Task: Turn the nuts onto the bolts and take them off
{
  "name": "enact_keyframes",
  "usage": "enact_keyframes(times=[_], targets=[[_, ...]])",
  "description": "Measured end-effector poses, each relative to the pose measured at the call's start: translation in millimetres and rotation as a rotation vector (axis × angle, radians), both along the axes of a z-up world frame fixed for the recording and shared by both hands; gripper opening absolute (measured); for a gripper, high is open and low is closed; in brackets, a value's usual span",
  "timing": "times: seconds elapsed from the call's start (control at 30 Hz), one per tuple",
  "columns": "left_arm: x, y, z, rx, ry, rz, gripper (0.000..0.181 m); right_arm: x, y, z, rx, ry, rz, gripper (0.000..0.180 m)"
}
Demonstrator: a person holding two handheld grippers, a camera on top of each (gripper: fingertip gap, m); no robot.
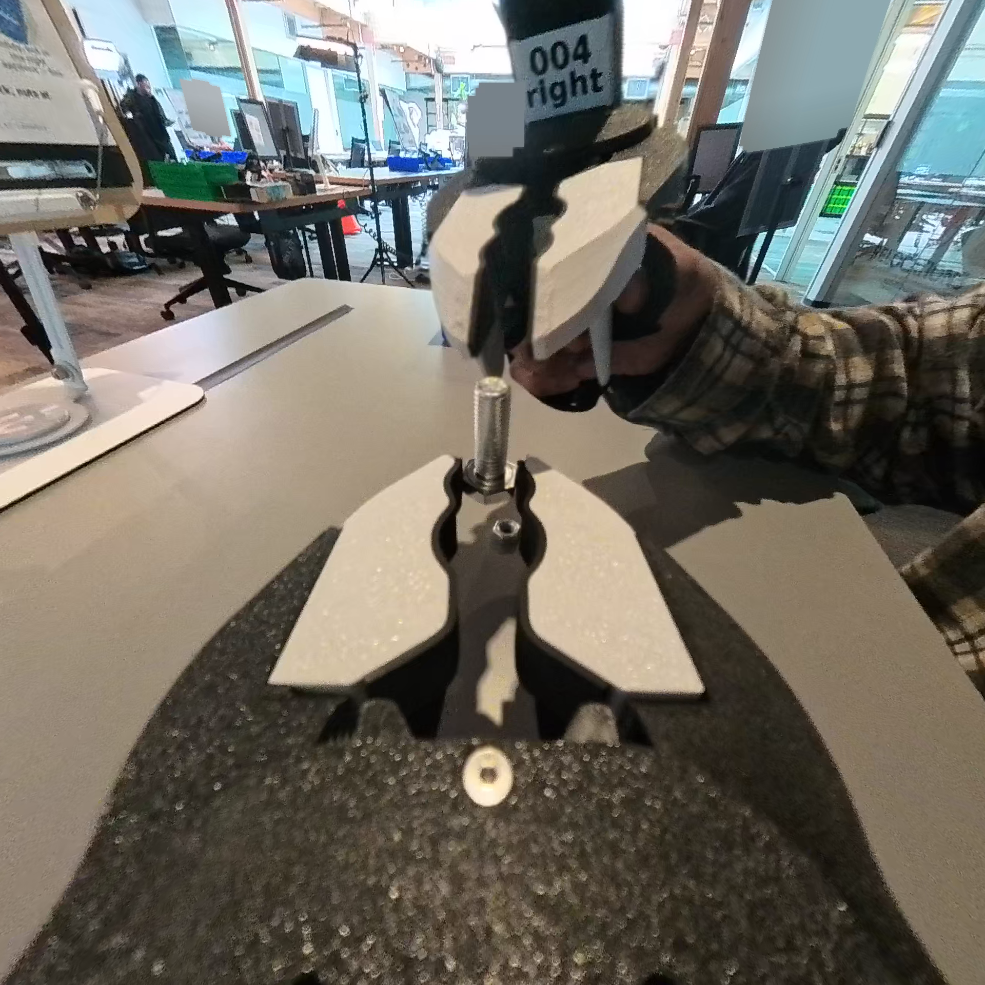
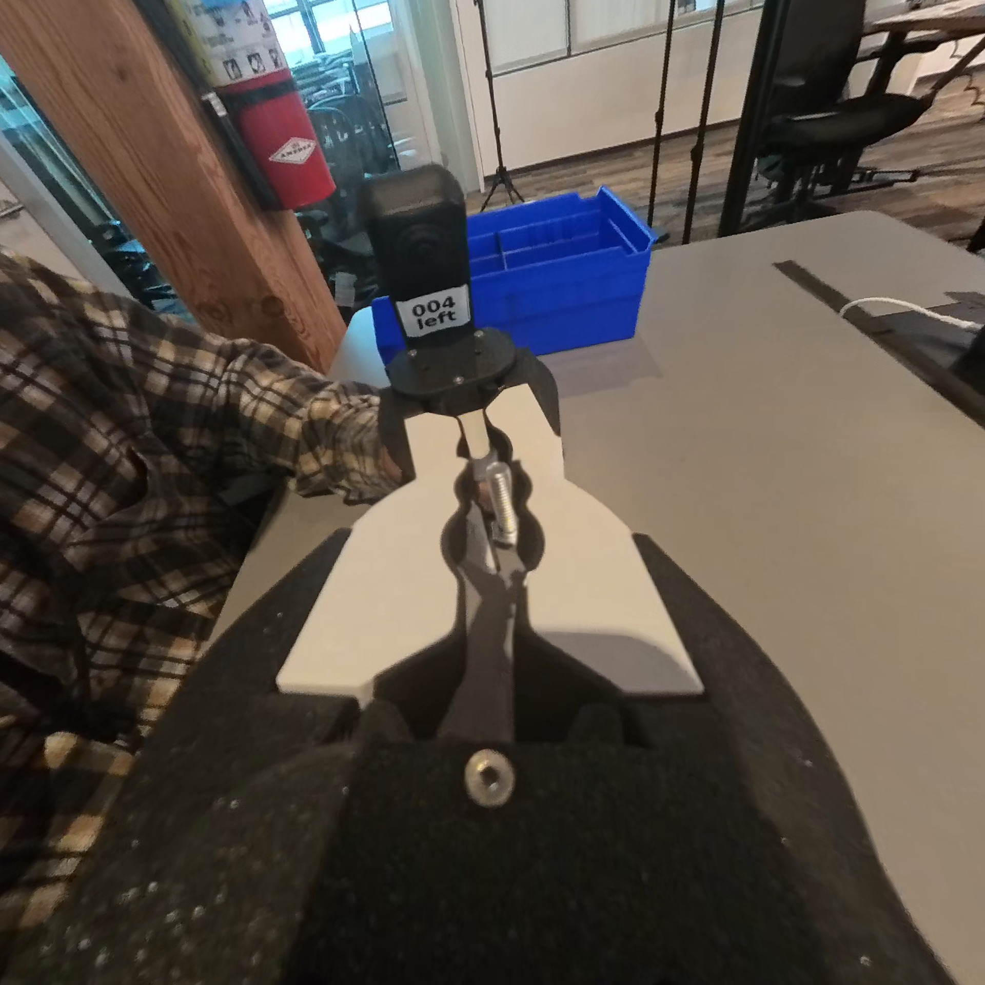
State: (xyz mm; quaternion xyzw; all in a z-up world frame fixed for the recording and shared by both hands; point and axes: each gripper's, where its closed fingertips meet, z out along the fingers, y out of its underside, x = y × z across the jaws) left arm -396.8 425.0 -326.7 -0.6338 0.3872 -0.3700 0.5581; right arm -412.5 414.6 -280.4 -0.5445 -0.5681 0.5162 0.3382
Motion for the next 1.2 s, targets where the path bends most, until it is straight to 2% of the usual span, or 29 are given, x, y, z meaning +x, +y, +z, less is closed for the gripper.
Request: enact_keyframes(times=[0.13, 0.27, 0.3, 0.37, 0.5, 0.6, 0.67, 1.2], targets=[[1, 1, -3, -0.027, 0.01, 0.003, 0.018, 1, 0, 1, 0.077, 0.016, -0.006, 0.028], [4, -2, -2, -0.024, 0.007, -0.015, 0.018, -7, -6, -17, 0.13, -0.072, 0.023, 0.036], [4, -3, -1, -0.021, 0.007, -0.02, 0.018, -9, -6, -20, 0.137, -0.082, 0.028, 0.033], [7, -6, 0, -0.011, 0.004, -0.039, 0.019, -11, -10, -20, 0.139, -0.073, 0.063, 0.009], [6, -11, 10, -0.016, -0.081, -0.09, 0.019, -11, -11, -9, 0.06, 0.012, 0.053, 0.009], [8, -10, 6, -0.05, -0.087, -0.107, 0.033, -12, -13, -6, -0.067, 0.076, 0.076, 0.009], [12, -11, 1, -0.059, -0.062, -0.109, 0.036, -11, -12, -6, -0.1, 0.097, 0.077, 0.009], [15, -14, 3, -0.064, -0.066, -0.114, 0.016, -16, -16, -11, -0.026, 0.124, 0.077, 0.009]])
